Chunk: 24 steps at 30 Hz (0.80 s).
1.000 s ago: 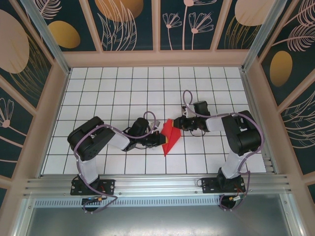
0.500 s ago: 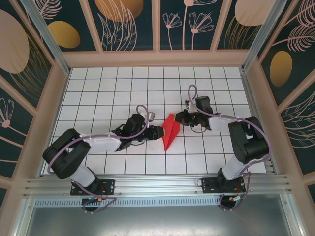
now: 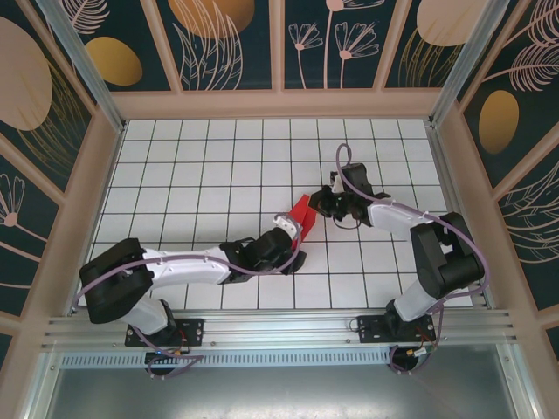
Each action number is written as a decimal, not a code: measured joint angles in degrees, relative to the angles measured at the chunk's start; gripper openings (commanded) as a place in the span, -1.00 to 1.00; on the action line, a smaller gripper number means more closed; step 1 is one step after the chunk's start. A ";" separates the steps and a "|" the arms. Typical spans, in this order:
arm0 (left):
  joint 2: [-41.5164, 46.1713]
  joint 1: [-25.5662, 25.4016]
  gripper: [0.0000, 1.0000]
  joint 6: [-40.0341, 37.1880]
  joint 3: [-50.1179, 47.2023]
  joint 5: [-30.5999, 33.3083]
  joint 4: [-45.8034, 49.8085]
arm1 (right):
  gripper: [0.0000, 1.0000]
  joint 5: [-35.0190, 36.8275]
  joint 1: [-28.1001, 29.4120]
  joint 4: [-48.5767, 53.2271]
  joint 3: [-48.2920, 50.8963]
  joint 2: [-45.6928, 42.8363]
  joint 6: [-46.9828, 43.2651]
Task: Fold a paper plane with a square sheet of paper (pick it up from the middle)
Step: Turn over the paper at the center of the table.
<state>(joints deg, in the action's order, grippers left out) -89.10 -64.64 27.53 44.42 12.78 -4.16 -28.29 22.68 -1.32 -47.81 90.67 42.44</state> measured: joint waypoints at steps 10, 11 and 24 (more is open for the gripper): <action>-8.66 -2.64 0.09 -5.07 5.42 10.86 4.96 | -0.78 0.50 0.04 1.49 -0.70 -0.22 1.53; -9.53 -2.67 0.04 -5.44 5.84 11.54 5.20 | -0.78 0.50 0.04 1.62 -0.70 -0.22 1.60; -11.30 -2.89 -0.76 -7.72 6.34 14.78 5.88 | -0.75 1.51 0.31 2.54 -2.10 -0.22 1.62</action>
<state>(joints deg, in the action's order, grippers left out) -100.40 -67.53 19.81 50.76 27.55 1.72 -26.79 22.98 1.21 -49.91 90.45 44.05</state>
